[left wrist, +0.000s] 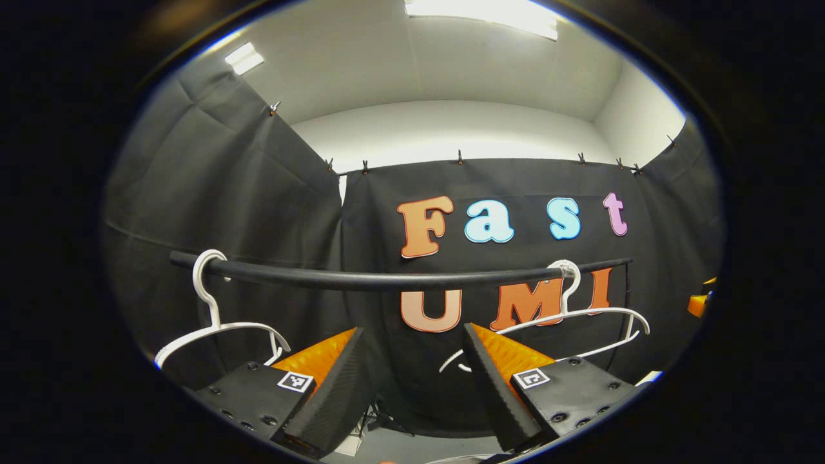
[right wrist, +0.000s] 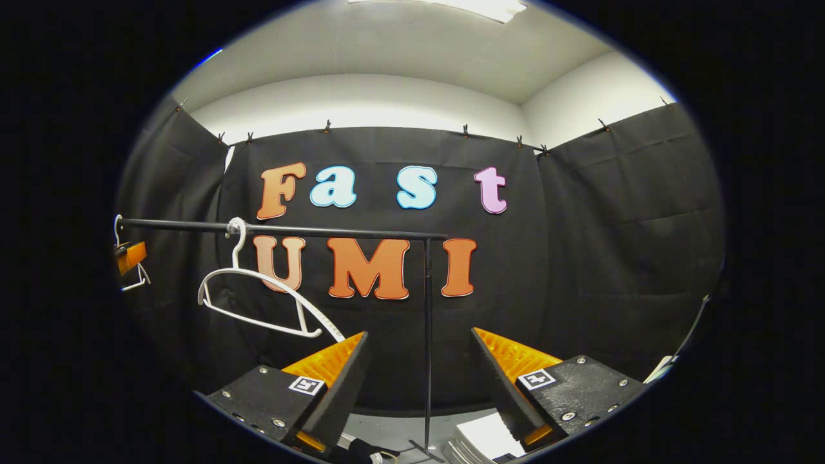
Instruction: Grasp the clothes on the hanger with both hands and then place them into the laundry hamper below.
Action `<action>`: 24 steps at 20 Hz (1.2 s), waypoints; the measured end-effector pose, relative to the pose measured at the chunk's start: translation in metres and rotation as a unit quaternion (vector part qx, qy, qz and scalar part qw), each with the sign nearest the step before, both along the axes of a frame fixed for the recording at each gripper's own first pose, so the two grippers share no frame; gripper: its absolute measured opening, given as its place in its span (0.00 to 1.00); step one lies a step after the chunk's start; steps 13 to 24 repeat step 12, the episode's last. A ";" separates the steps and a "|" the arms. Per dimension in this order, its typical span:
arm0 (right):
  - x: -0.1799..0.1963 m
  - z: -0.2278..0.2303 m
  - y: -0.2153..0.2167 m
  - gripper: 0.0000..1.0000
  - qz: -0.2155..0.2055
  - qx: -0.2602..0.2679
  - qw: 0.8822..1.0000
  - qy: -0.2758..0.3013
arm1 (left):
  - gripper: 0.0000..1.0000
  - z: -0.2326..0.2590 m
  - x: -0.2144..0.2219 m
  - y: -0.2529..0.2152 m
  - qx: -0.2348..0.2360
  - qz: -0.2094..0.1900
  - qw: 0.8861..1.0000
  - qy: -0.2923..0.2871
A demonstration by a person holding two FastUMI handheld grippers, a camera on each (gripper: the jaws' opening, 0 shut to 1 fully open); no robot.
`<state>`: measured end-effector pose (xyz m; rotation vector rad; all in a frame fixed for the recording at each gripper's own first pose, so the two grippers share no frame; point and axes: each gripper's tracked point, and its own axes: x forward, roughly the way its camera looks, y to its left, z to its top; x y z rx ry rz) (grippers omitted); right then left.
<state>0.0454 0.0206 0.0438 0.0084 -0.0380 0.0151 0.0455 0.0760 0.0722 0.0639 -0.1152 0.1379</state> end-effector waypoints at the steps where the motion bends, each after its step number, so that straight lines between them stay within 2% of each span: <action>1: 0.000 -0.001 -0.001 0.93 0.000 0.000 1.000 0.000 | 0.97 0.000 0.002 -0.001 0.000 0.000 1.000 0.000; 12: 0.015 -0.017 -0.018 0.93 0.017 0.019 1.000 0.018 | 0.97 -0.002 -0.005 -0.016 -0.005 0.026 1.000 0.000; 24: 0.015 -0.017 -0.018 0.93 0.017 0.019 1.000 0.018 | 0.97 -0.002 -0.005 -0.016 -0.005 0.026 1.000 0.000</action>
